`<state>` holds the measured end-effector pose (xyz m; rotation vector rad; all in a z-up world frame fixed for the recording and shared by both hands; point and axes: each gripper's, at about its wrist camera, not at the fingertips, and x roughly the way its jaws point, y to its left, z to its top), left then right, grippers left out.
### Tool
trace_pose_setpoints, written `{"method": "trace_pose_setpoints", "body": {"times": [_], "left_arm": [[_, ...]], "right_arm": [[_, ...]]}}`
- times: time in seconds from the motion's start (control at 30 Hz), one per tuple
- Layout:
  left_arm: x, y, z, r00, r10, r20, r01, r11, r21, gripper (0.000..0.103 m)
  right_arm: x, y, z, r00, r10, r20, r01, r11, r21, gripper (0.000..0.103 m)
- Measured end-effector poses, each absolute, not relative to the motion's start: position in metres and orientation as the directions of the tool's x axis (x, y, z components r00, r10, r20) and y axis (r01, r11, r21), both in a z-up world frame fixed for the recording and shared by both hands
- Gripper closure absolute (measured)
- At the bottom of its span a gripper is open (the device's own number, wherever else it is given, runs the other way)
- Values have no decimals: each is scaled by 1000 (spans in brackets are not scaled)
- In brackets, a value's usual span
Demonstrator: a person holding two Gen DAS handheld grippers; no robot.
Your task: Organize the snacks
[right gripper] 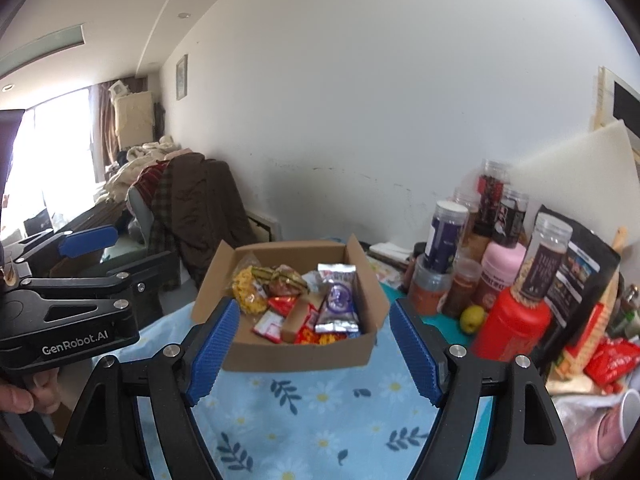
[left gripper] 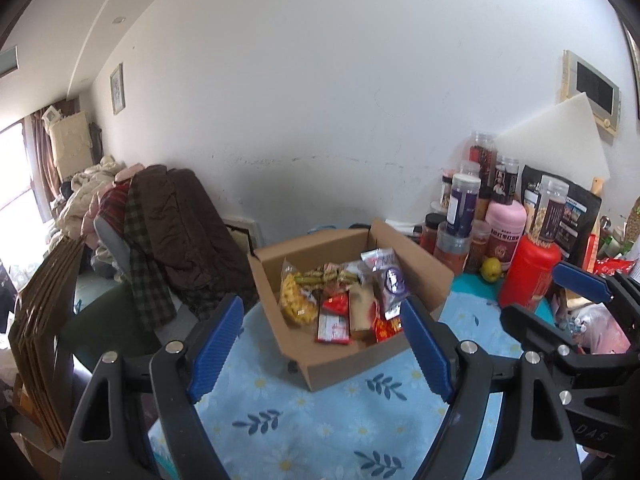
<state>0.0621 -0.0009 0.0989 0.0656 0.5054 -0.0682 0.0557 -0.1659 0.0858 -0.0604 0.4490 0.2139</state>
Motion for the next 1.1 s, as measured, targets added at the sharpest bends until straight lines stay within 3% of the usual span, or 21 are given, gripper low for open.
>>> {"method": "trace_pose_setpoints", "body": {"times": [0.33, 1.1], "left_arm": [[52, 8, 71, 839, -59, -541, 64, 998, -9, 22], [52, 11, 66, 835, -40, -548, 44, 999, -7, 22]], "right_arm": [[41, -166, 58, 848, 199, -492, -215, 976, 24, 25], [42, -162, 54, 838, 223, -497, -243, 970, 24, 25]]}}
